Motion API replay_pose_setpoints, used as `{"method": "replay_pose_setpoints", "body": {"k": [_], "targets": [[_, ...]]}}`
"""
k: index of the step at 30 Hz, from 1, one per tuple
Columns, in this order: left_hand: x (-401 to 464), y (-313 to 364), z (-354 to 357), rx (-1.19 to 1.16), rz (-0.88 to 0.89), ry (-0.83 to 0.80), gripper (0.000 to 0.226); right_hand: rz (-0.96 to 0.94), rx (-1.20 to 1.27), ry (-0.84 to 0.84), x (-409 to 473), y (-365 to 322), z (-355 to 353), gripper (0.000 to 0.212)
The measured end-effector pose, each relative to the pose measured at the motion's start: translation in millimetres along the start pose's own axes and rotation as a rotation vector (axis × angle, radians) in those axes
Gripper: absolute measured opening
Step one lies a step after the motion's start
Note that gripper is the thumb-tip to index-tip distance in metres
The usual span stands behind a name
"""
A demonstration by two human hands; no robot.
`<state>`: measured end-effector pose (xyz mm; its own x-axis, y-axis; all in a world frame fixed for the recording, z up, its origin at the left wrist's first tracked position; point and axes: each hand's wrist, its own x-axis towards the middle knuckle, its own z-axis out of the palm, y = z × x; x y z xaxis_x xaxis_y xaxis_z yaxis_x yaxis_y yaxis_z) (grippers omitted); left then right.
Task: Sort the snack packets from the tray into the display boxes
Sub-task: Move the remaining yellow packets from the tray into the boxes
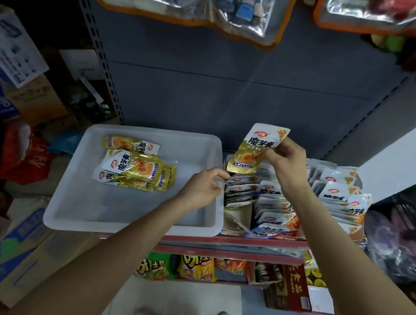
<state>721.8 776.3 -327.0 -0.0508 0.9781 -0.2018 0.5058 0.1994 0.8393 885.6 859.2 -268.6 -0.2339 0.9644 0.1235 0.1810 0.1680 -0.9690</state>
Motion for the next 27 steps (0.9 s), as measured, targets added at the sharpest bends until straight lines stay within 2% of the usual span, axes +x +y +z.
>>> {"method": "replay_pose_setpoints", "body": {"k": [6,8,12,14,16,18,23,25,27], "targets": [[0.0,-0.6,1.3,0.067,0.036,0.007,0.034,-0.057,0.041,-0.042,-1.2,-5.0,4.3,0.027],[-0.2,-0.8,1.2,0.062,0.036,0.006,0.034,-0.039,-0.071,-0.109,-1.1,-0.4,3.7,0.027],[-0.8,-0.8,1.4,0.055,0.033,0.008,0.033,0.058,-0.593,-0.267,2.7,20.0,0.6,0.012],[-1.2,-1.2,2.3,0.055,0.029,0.014,0.034,0.022,-0.556,-0.241,2.2,21.9,0.5,0.01],[-1.2,-1.6,2.0,0.049,0.03,0.017,0.034,-0.095,-0.509,-0.219,1.5,17.6,2.0,0.009],[-0.9,-1.3,1.7,0.039,0.029,0.019,0.033,-0.168,-0.609,-0.235,3.3,18.7,4.0,0.012],[-1.2,0.8,1.4,0.004,0.019,0.019,0.033,-0.105,-0.879,-0.331,3.8,33.6,13.1,0.019],[-2.2,-0.3,-0.3,-0.01,0.015,0.026,0.032,-0.104,-0.908,-0.304,0.8,28.9,19.0,0.019],[-5.0,-5.1,-5.3,-0.031,-0.006,0.061,0.029,-0.188,-0.889,-0.274,-3.2,22.6,29.0,0.02]]}}
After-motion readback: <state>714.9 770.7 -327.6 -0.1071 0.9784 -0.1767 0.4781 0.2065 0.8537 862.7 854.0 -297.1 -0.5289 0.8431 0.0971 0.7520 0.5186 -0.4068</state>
